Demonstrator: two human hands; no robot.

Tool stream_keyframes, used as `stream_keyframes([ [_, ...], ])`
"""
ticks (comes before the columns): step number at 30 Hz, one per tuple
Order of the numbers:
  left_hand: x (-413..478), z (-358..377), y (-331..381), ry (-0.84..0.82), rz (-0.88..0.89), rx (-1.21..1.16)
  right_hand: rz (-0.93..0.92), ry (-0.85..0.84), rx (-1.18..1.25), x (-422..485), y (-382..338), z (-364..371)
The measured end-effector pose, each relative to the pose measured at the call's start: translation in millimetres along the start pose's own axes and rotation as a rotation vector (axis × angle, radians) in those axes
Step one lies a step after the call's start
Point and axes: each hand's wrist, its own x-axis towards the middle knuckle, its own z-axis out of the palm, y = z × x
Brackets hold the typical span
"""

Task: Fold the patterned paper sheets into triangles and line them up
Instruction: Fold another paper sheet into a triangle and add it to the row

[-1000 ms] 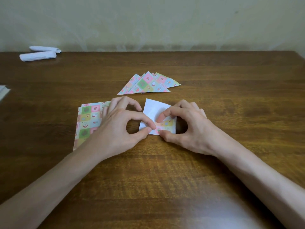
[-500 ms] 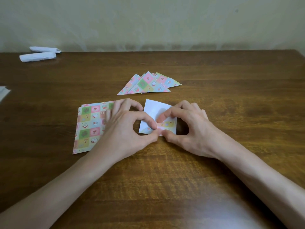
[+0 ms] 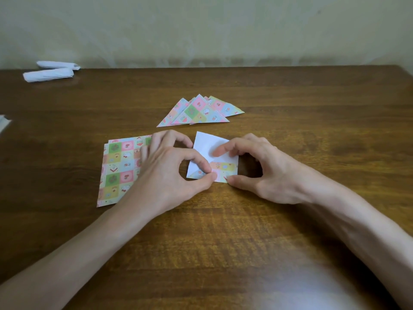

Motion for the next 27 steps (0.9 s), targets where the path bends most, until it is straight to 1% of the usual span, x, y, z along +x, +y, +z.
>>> stream_keyframes([
  [7,0.4,-2.0,0.6,-0.024,-0.025,-0.015,-0.001,-0.068,0.031,0.7,4.2,-8.5],
  [11,0.5,-3.9,-0.2,-0.037,-0.029,-0.015,-0.014,-0.078,0.010,2.0,5.2,-8.0],
  [13,-1.1,-3.8,-0.7,-0.019,0.002,-0.021,-0.037,-0.067,0.039,1.0,7.2,-7.7],
  [15,-2.7,-2.8,-1.0,0.017,0.033,-0.029,-0.048,0.018,0.162,2.0,9.7,-7.2],
  [17,-3.4,-1.7,-1.0,0.065,0.051,-0.029,-0.055,0.194,0.273,4.9,12.8,-4.5],
  [18,-3.6,-1.8,-0.9,0.081,0.047,-0.026,-0.056,0.284,0.268,6.0,14.4,-1.9],
  [20,-3.5,-2.8,-1.5,0.096,0.017,-0.028,-0.072,0.408,0.163,7.3,16.0,4.5],
  [22,-3.3,-4.0,-2.4,0.092,0.002,-0.044,-0.103,0.440,0.052,7.3,14.5,10.3],
  [25,-3.3,-3.6,-1.9,0.052,0.030,-0.088,-0.129,0.388,-0.086,6.9,11.5,16.7],
  [27,-3.1,-2.7,-1.9,0.039,0.057,-0.112,-0.135,0.390,-0.142,6.8,8.8,18.4],
])
